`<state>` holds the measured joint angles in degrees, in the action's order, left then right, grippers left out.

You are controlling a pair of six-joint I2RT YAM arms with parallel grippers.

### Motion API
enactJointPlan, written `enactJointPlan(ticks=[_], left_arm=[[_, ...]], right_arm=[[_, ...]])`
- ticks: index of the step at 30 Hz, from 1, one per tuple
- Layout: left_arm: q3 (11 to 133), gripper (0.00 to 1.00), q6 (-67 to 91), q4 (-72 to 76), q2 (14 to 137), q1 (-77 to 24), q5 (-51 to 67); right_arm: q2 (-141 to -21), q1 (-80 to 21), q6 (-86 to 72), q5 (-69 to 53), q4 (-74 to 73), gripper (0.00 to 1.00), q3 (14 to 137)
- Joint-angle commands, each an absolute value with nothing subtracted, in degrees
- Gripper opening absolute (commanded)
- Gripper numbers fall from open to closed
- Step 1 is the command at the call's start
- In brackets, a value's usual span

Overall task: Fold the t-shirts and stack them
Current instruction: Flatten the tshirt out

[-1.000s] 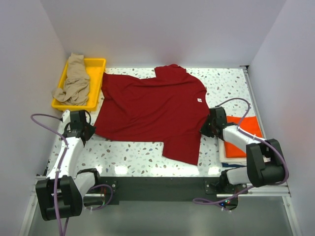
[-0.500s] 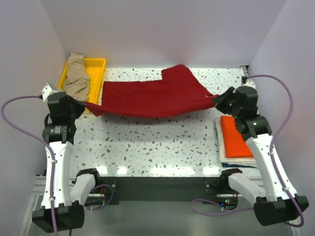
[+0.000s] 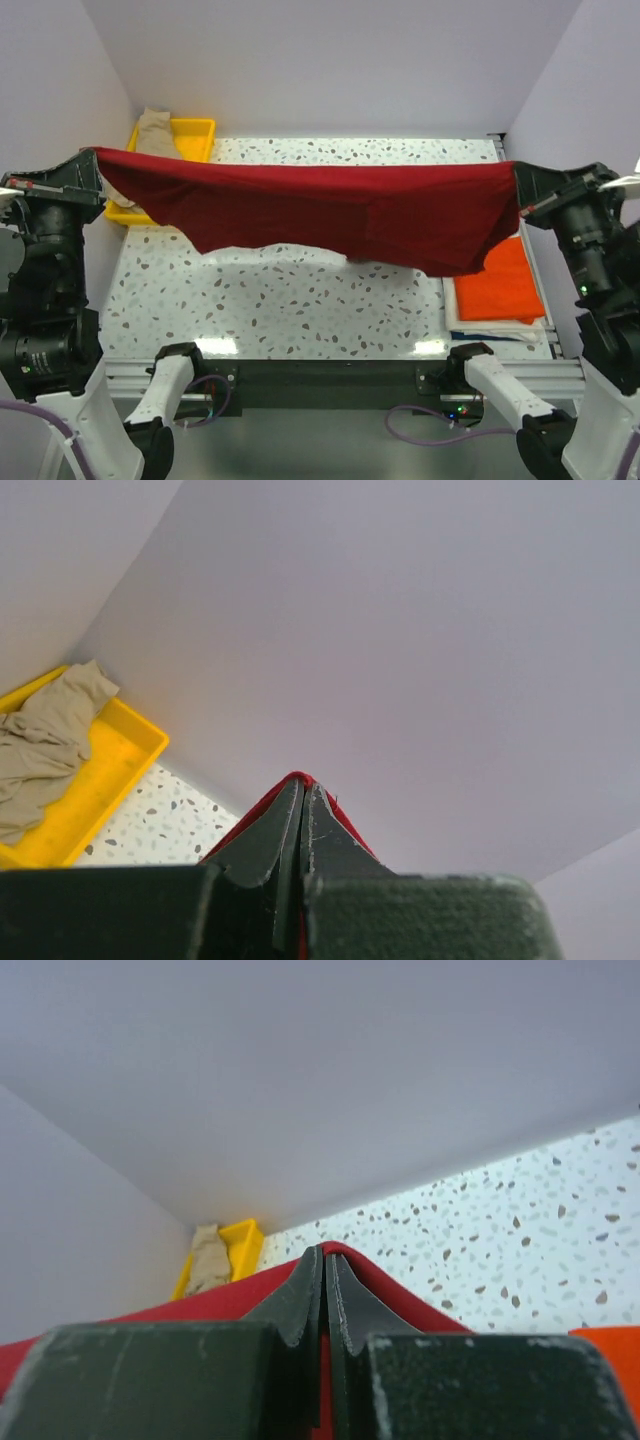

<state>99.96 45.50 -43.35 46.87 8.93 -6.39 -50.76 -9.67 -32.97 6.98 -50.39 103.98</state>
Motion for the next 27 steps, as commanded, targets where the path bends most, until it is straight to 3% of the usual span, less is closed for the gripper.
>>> enactJointPlan(ticks=[1,11,15,20,23,24,27], left_arm=[[100.6,0.00,46.8,-44.4,49.6,9.2,-6.2],[89.9,0.00,50.4,-21.9,59.4,9.2,-2.6],[90.3,0.00,51.3,-13.9,72.0,9.2,-0.3],[104.0,0.00,52.2,-10.1,90.7,9.2,6.0],[119.7,0.00,49.8,-13.8,99.6,9.3,7.3],[126.7,0.00,49.2,-14.9,101.3,9.4,7.4],[132.2,0.00,49.3,-15.3,104.4,10.0,9.2]], right_arm=[[-51.4,-9.4,-30.0,9.3,-52.0,0.00,108.1],[-61.9,-9.3,-30.6,8.1,-32.1,0.00,100.0],[-72.5,-9.4,-31.2,7.7,-22.9,0.00,99.6],[-85.0,-9.3,-32.1,6.2,-15.4,0.00,109.1],[-91.9,-9.3,-32.1,5.7,-15.1,0.00,118.7],[-93.1,-9.4,-32.0,5.8,-15.9,0.00,123.3],[-95.2,-9.3,-32.0,6.4,-15.9,0.00,128.5]])
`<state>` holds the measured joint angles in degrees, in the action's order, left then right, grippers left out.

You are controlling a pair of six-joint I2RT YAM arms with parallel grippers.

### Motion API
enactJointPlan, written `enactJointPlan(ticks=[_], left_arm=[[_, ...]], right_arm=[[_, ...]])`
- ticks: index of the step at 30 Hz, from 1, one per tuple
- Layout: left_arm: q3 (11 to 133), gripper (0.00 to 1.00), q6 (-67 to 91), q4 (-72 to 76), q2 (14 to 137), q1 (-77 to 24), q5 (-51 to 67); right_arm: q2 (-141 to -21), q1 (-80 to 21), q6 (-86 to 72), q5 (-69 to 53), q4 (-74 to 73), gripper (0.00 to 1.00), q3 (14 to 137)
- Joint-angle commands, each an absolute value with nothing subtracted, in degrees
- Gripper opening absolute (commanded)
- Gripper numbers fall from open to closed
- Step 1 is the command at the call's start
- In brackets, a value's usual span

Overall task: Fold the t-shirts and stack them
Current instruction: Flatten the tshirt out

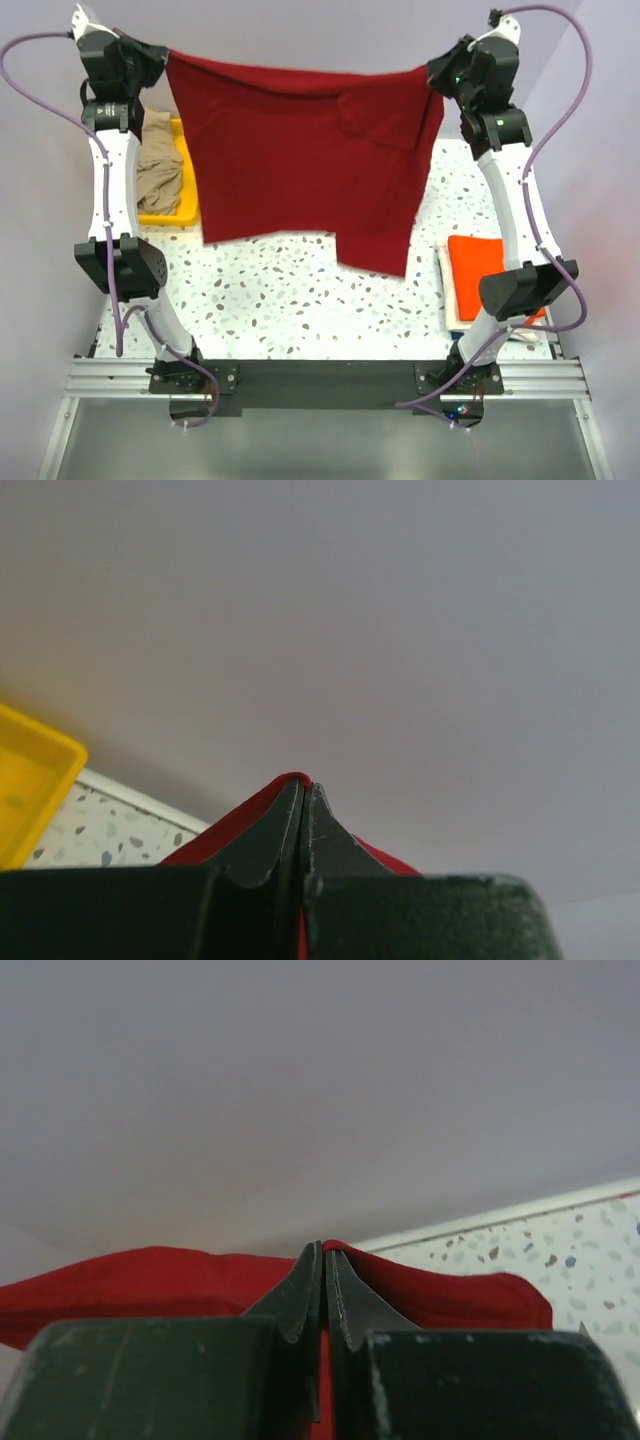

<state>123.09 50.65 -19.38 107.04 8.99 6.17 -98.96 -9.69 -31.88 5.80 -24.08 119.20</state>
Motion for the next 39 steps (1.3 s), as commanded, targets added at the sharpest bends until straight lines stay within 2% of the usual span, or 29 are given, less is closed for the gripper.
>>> enactJointPlan(ticks=[1,5,8,17,20,27,35,39], left_arm=[[132.0,0.00,49.7,-14.5,104.3,10.5,9.8],[127.5,0.00,49.5,-12.0,101.0,11.8,11.1],[118.6,0.00,49.0,-9.3,97.0,12.0,11.0],[80.0,0.00,49.9,-1.2,86.8,12.0,10.3],[71.8,0.00,50.4,-0.9,86.4,12.0,10.5],[57.1,0.00,50.3,-0.9,86.7,12.0,11.3],[46.6,0.00,50.8,-5.3,85.2,12.0,7.9],[43.6,0.00,51.1,-7.6,82.4,12.0,6.5]], right_arm=[[-95.2,-9.3,-32.1,6.6,-15.7,0.00,128.8],[-91.9,-9.4,-31.9,7.8,-15.6,0.00,125.8],[-88.9,-9.2,-31.8,8.9,-14.3,0.00,116.9],[-81.1,-7.7,-36.5,8.7,-15.2,0.00,88.3],[-80.1,-7.2,-37.7,7.6,-15.5,0.00,79.9],[-81.7,-6.7,-37.6,5.5,-17.4,0.00,65.1],[-85.3,-6.2,-34.5,5.2,-20.0,0.00,57.3],[-81.6,-6.2,-34.2,5.8,-20.8,0.00,52.9]])
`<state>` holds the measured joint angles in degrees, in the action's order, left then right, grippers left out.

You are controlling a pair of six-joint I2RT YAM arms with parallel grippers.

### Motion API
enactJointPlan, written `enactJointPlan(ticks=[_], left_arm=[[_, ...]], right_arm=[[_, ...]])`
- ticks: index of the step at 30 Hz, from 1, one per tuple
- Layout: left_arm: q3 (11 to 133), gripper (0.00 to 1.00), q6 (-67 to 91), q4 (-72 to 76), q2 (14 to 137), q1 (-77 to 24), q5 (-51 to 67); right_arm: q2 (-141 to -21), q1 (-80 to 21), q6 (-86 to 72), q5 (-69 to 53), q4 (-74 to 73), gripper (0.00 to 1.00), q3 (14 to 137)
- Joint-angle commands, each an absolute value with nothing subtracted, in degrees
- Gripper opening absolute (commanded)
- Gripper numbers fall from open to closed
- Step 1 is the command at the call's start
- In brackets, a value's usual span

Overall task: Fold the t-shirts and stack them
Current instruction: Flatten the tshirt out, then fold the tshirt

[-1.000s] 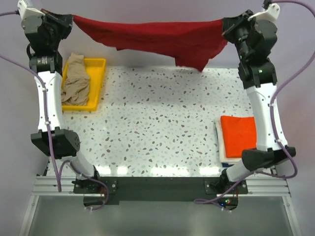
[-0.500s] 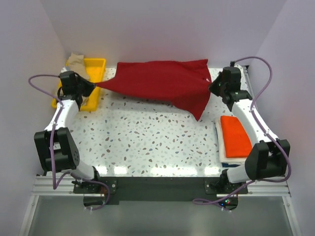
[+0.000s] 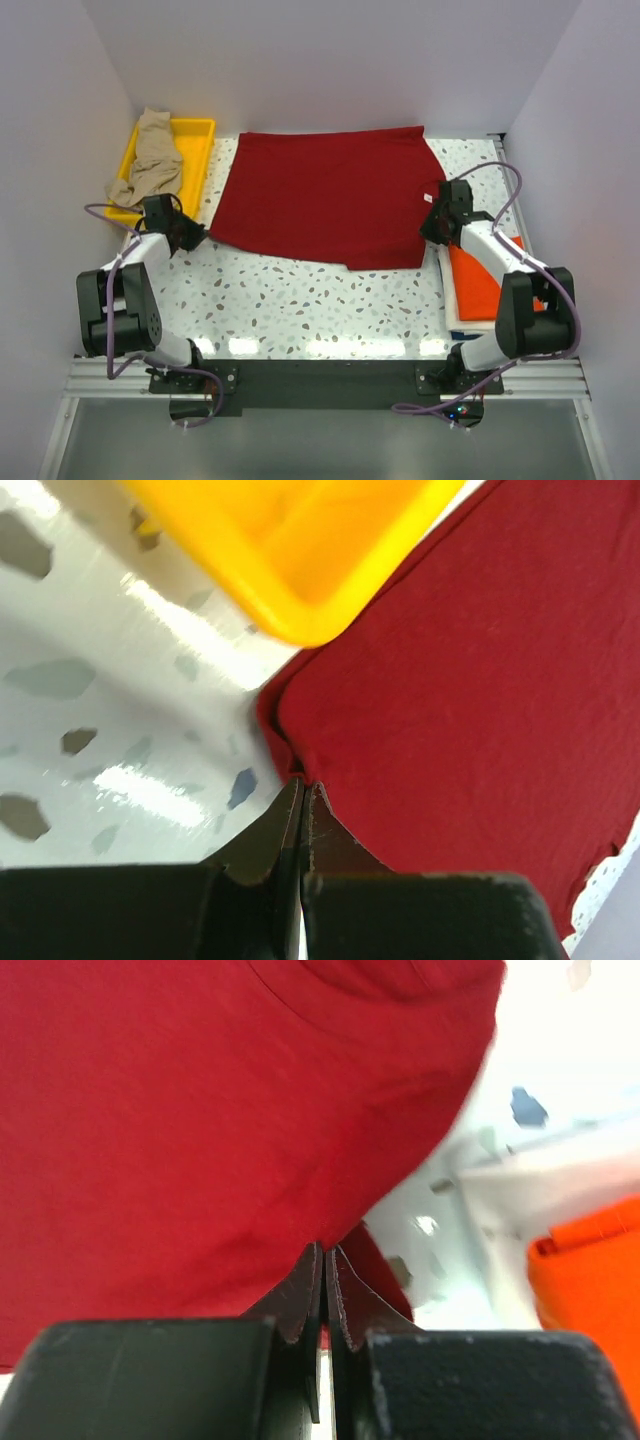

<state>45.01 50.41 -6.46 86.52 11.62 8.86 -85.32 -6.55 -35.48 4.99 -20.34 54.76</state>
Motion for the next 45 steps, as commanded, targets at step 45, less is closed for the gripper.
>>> enactJointPlan(ticks=[45], left_arm=[[68.5,0.00,51.3,-17.0,99.1,3.8,-1.9]], right_arm=[[-94.9,-5.7,-34.2,4.8,-24.5,0.00,66.1]])
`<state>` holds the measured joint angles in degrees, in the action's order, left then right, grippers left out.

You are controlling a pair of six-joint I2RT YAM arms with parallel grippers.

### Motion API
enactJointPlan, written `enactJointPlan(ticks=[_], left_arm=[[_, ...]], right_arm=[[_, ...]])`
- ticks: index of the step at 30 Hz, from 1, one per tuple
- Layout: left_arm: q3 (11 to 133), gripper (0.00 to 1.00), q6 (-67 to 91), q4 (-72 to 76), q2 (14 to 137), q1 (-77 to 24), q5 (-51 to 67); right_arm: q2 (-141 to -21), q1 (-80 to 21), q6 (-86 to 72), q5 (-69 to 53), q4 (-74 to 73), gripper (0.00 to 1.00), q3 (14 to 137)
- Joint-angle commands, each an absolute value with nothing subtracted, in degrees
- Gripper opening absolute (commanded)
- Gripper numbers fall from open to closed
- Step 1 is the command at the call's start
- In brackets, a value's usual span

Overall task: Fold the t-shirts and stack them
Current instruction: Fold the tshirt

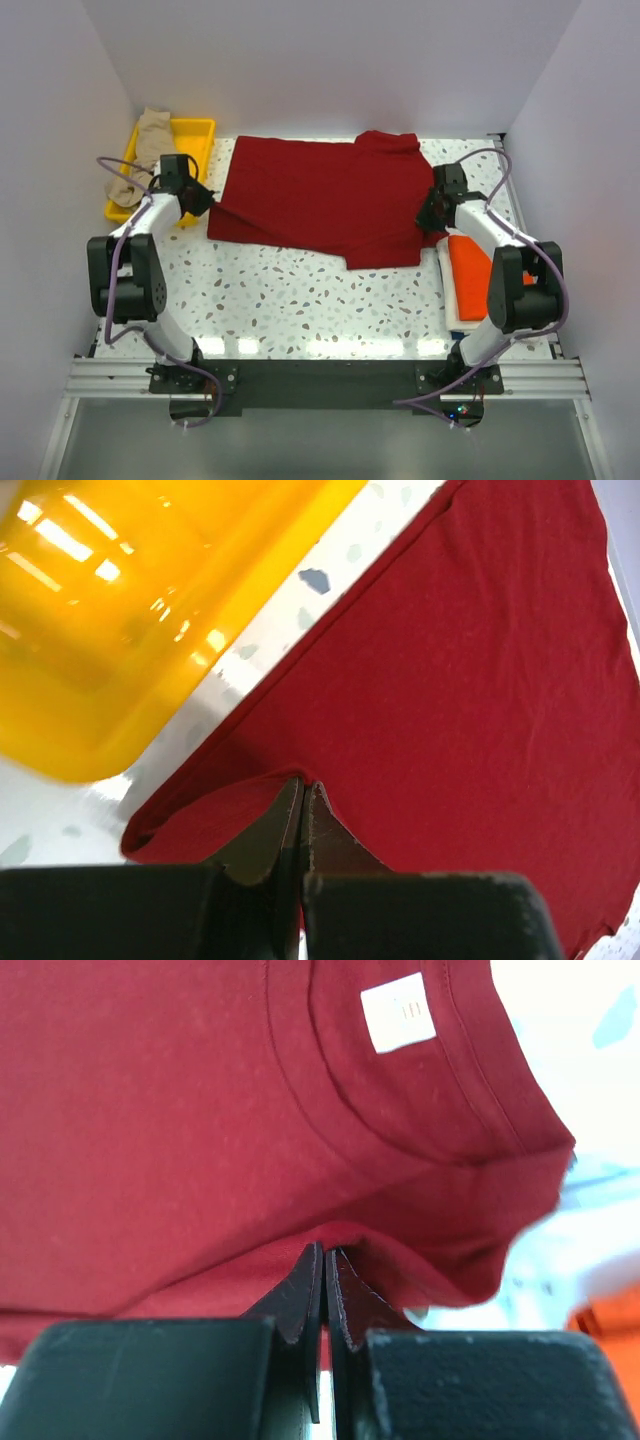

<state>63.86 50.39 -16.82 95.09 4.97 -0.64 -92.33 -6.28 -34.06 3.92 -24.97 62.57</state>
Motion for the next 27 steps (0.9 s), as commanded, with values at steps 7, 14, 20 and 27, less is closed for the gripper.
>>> enactJointPlan(ticks=[7,14,20,27], left_arm=[[72.8,0.00,52.0,-16.5,104.0,3.4,-2.1],[74.5,0.00,51.7,-16.3,105.8,2.9,-2.3],[76.2,0.00,51.2,-16.4,107.8,2.9,-2.2],[80.6,0.00,50.2,-17.5,110.2,2.8,-1.9]], right_arm=[[-97.9,-2.7,-34.6,3.2,-23.1,0.00,67.7],[-96.7,-0.4,-34.9,1.5,-21.2,0.00,65.1],[-97.7,-0.2,-34.7,0.1,-20.6,0.00,64.8],[-98.1,2.1,-35.2,0.1,-19.6,0.00,64.4]])
